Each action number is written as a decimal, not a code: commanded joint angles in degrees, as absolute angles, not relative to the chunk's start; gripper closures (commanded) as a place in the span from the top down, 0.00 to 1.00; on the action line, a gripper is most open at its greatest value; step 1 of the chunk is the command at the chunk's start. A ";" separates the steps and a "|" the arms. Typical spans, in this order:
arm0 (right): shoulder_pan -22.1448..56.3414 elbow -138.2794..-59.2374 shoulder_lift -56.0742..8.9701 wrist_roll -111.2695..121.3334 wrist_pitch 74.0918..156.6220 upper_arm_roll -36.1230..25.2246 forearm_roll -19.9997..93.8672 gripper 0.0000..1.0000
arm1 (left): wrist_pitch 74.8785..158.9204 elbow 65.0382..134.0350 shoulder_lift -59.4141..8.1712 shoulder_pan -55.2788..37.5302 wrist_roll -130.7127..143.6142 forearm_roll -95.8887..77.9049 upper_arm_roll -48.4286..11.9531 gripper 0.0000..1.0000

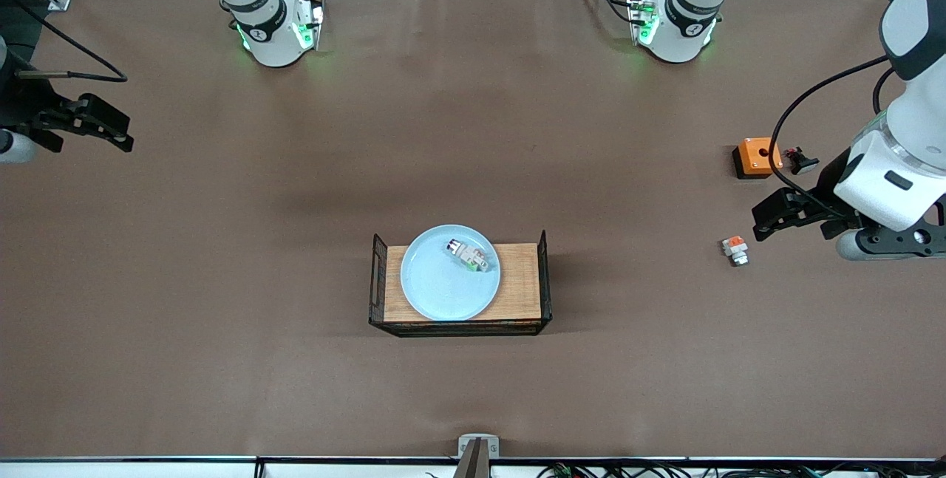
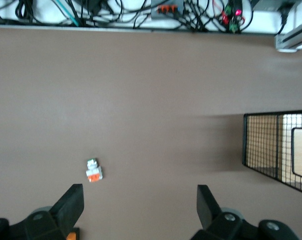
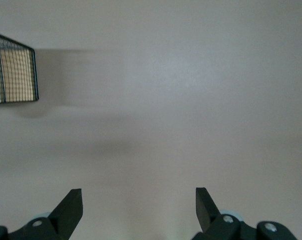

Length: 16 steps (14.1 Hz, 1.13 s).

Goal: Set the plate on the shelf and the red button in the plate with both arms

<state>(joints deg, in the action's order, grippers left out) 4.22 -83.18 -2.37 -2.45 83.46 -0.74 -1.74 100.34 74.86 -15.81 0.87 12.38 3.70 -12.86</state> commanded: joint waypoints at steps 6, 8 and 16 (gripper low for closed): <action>4.75 -82.88 -2.46 -2.11 82.35 -0.35 -1.85 1.00 | 103.62 82.53 -11.95 6.58 9.93 2.11 -12.74 1.00; 4.83 -82.88 -2.46 -2.20 82.35 -0.35 -1.76 1.00 | 103.71 82.53 -11.95 6.68 8.01 2.02 -12.74 1.00; 4.83 -82.88 -2.55 -2.20 82.44 -0.35 -1.85 1.00 | 103.62 82.44 -11.60 6.07 15.54 -0.35 -13.36 1.00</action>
<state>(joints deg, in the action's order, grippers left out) 4.65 -83.22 -2.39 -2.45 82.79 -0.37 -1.73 103.19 81.10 -13.25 6.15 12.74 0.44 -13.21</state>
